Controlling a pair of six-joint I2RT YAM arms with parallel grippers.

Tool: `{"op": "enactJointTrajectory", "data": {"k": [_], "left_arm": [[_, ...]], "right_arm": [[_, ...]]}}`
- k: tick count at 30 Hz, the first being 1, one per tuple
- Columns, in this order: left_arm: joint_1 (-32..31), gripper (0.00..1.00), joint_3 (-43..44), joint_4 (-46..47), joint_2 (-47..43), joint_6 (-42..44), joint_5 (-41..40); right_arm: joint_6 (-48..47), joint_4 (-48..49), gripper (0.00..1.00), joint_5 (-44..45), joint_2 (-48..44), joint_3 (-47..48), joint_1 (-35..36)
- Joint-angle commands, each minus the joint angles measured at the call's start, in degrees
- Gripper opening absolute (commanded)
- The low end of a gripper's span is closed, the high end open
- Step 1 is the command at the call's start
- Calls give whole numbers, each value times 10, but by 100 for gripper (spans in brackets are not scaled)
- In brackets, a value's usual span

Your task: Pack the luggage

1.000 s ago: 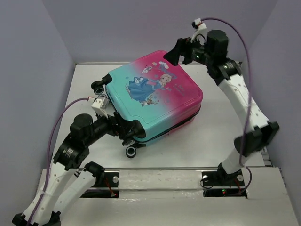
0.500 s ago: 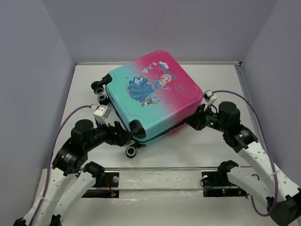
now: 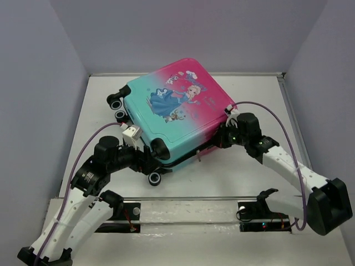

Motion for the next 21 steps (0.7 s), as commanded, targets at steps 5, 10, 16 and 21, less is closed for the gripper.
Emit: {"op": "enactJointTrajectory", "data": {"k": [5, 10, 16, 21], "left_arm": [[-6, 88, -4, 41, 7, 14, 53], [-7, 85, 1, 89, 34, -6, 45], [-7, 52, 5, 161, 78, -34, 49], [-8, 38, -13, 182, 100, -49, 56]], "right_arm": [[-47, 116, 7, 30, 131, 166, -2], [-65, 99, 7, 4, 172, 222, -2], [-50, 93, 46, -17, 83, 107, -2], [-20, 117, 69, -44, 13, -13, -2]]}}
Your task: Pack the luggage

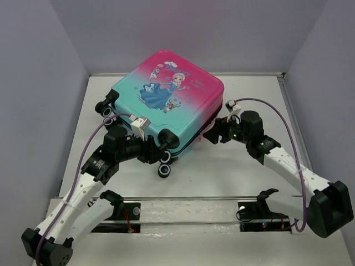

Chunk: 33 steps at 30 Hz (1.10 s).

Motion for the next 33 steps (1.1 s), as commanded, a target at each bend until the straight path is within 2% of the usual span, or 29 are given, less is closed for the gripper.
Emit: {"op": "enactJointTrajectory", "data": {"k": [1, 4, 5, 7, 8, 11, 13, 15, 20, 26, 29, 31, 33], "left_arm": [[-4, 38, -16, 73, 12, -31, 25], [-4, 35, -29, 82, 13, -40, 33], [-6, 26, -33, 85, 14, -43, 33], [-6, 19, -33, 96, 16, -51, 35], [-6, 11, -35, 103, 16, -64, 40], [-6, 6, -24, 123, 15, -82, 41], [-6, 6, -17, 130, 15, -88, 33], [-6, 6, -9, 135, 18, -97, 31], [-6, 6, -6, 143, 17, -108, 29], [-6, 6, -16, 153, 20, -114, 31], [-6, 6, -16, 157, 22, -116, 32], [-6, 6, -16, 157, 20, -116, 33], [-6, 6, -16, 157, 20, -116, 33]], "right_arm": [[27, 50, 70, -40, -31, -82, 2], [32, 81, 69, -69, -19, -110, 2], [32, 104, 68, -80, -13, -113, 7], [29, 132, 65, -92, -1, -125, 7], [21, 164, 62, -83, 3, -129, 7], [-6, 195, 58, -36, 39, -124, 7], [-14, 237, 58, -6, 70, -127, 7], [-23, 291, 56, -12, 96, -126, 7], [-66, 340, 56, 3, 176, -97, 7], [-61, 448, 55, -23, 207, -106, 7], [-63, 472, 54, -28, 214, -107, 7], [-67, 475, 51, -30, 214, -105, 7], [-68, 481, 42, -36, 215, -101, 7]]}}
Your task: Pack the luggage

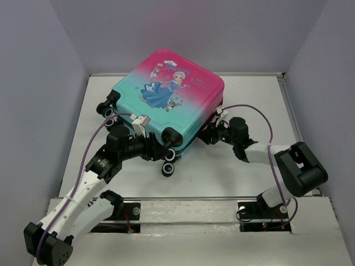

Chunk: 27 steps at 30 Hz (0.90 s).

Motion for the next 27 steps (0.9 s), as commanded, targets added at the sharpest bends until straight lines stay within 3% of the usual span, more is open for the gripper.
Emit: {"op": "enactJointTrajectory", "data": {"k": [1, 2, 4, 9, 14, 18, 23, 26, 27], "left_arm": [[-2, 6, 9, 72, -2, -13, 11], [-2, 6, 8, 73, -1, -14, 10], [-2, 6, 3, 90, 1, -25, 15], [-4, 6, 8, 183, 20, -84, 31], [-8, 6, 96, 275, 108, -130, 18], [-8, 6, 175, 290, 170, -138, 2], [-32, 6, 232, 345, 228, -189, -11], [-82, 6, 259, 362, 255, -198, -49], [-92, 6, 266, 366, 257, -199, -56]], "right_arm": [[-15, 93, 37, -21, 4, 23, 6], [-11, 92, 23, -25, 10, 28, 6], [5, 95, 7, -35, 14, 33, 6], [47, 103, 7, 2, -30, -11, 65], [74, 21, 7, 145, -85, -44, 250], [116, -30, 7, 224, -141, -72, 335], [184, 62, 7, 260, -148, -88, 390], [202, 176, 7, 284, -64, -38, 402], [210, 253, 7, 291, -10, -9, 402]]}}
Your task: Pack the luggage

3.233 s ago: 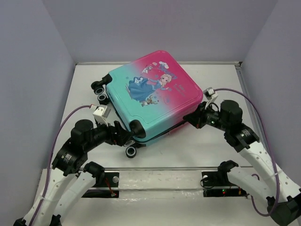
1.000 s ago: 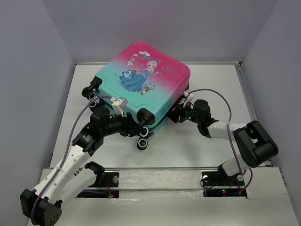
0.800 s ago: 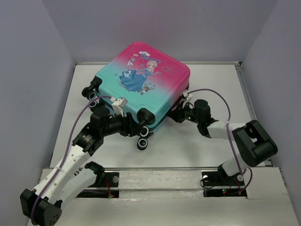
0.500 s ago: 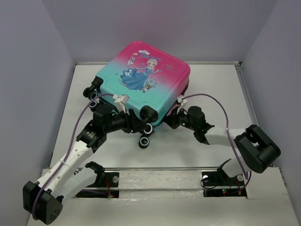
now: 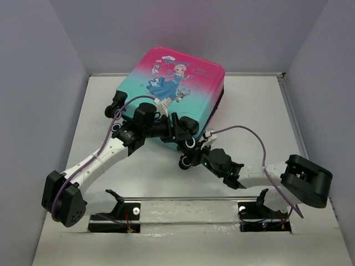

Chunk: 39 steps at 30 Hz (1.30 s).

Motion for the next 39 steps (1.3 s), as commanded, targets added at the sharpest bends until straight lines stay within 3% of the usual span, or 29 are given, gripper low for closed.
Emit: {"op": "enactJointTrajectory", "data": {"k": [1, 3, 7, 10, 11, 13, 14, 16, 17, 19, 20, 24, 32, 39], "left_arm": [[-37, 6, 104, 292, -2, -41, -103], [-54, 6, 87, 303, -7, -49, -117], [-58, 6, 44, 334, -37, -69, -139], [-58, 6, 3, 334, -69, -71, -153], [-57, 6, -9, 334, -84, -74, -164], [-58, 9, -48, 333, -98, -75, -183], [-57, 12, -60, 333, -110, -76, -191], [-56, 30, -94, 333, -120, -76, -203], [-56, 36, -103, 333, -126, -76, -212], [-55, 55, -125, 332, -132, -73, -217], [-55, 66, -136, 332, -136, -72, -220], [-55, 82, -155, 343, -134, -74, -227], [-54, 85, -166, 375, -114, -88, -194], [-54, 85, -180, 379, -129, -89, -191]], "right_arm": [[68, 257, 7, -71, 125, 85, 72], [90, 369, 7, -63, 199, 115, 78], [123, 472, 7, 18, 271, 144, 94], [117, 511, 35, 62, 264, 68, 99], [110, 506, 63, 70, 239, 18, 99], [103, 457, 82, 74, 199, -29, 99], [106, 363, 91, 76, 140, -60, 99], [104, 244, 94, 82, 69, -74, 99], [109, 110, 97, 96, -10, -75, 99], [105, -3, 98, 118, -83, -70, 99], [104, -126, 100, 139, -146, -50, 99], [55, -244, 100, 193, -223, -3, 99], [-73, -286, 100, 155, -99, 185, 53], [-73, -241, 96, 89, -17, 253, -11]]}}
